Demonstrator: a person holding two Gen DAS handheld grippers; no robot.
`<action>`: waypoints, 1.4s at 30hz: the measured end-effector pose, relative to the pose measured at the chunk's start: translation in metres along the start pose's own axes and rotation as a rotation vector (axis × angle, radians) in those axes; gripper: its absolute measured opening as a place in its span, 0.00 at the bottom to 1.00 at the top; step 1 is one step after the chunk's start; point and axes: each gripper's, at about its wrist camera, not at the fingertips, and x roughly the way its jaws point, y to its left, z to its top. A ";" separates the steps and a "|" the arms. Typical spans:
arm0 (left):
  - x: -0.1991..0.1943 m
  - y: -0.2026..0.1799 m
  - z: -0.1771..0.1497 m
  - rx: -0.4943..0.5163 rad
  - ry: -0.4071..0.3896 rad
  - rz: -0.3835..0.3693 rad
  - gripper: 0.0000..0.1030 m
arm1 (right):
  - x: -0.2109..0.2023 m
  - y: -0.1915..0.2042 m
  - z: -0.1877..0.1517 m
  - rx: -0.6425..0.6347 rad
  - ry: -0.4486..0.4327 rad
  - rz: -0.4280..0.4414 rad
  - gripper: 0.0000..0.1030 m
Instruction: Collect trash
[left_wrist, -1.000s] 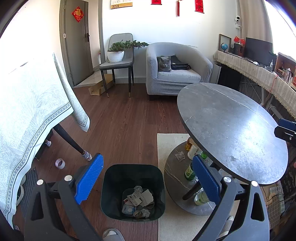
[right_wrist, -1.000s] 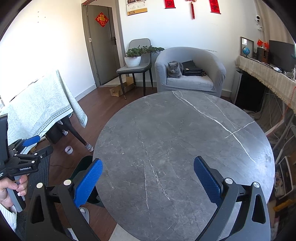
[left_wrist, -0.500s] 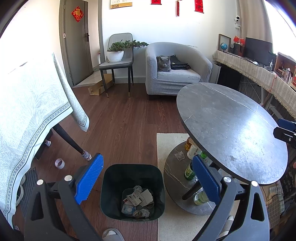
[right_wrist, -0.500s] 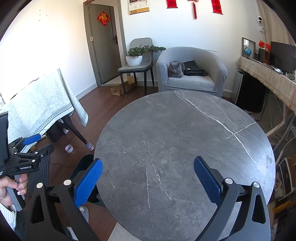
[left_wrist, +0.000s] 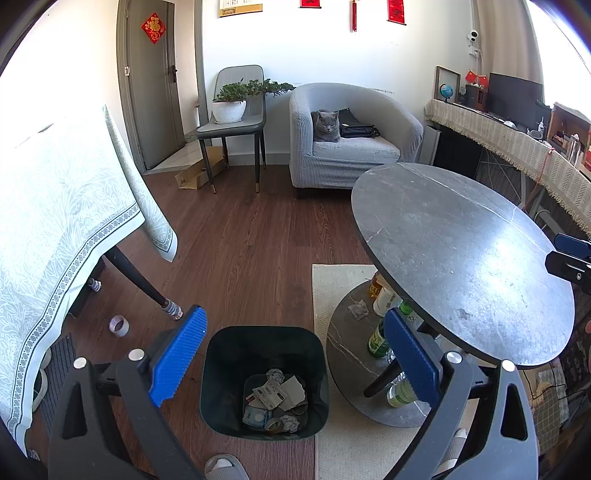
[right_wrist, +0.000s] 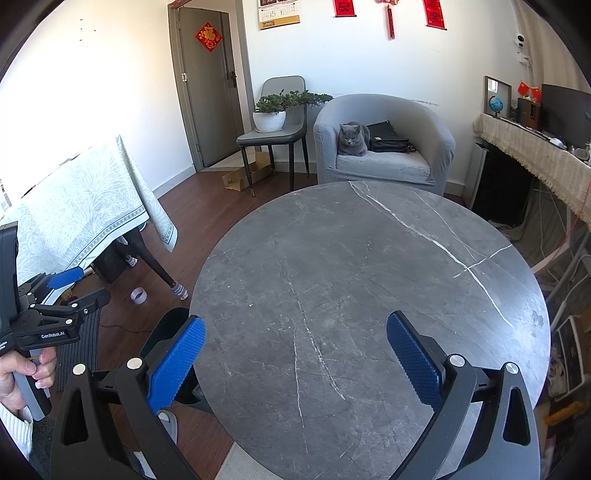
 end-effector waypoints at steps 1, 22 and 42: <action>0.000 0.000 0.000 0.000 0.000 0.000 0.95 | 0.000 0.000 0.000 0.000 0.000 0.000 0.97; 0.002 -0.002 -0.001 0.002 0.005 -0.005 0.95 | -0.001 0.000 0.000 -0.002 -0.001 0.000 0.97; 0.003 -0.004 -0.002 -0.001 0.009 -0.006 0.95 | 0.000 0.000 0.000 -0.004 -0.002 0.001 0.97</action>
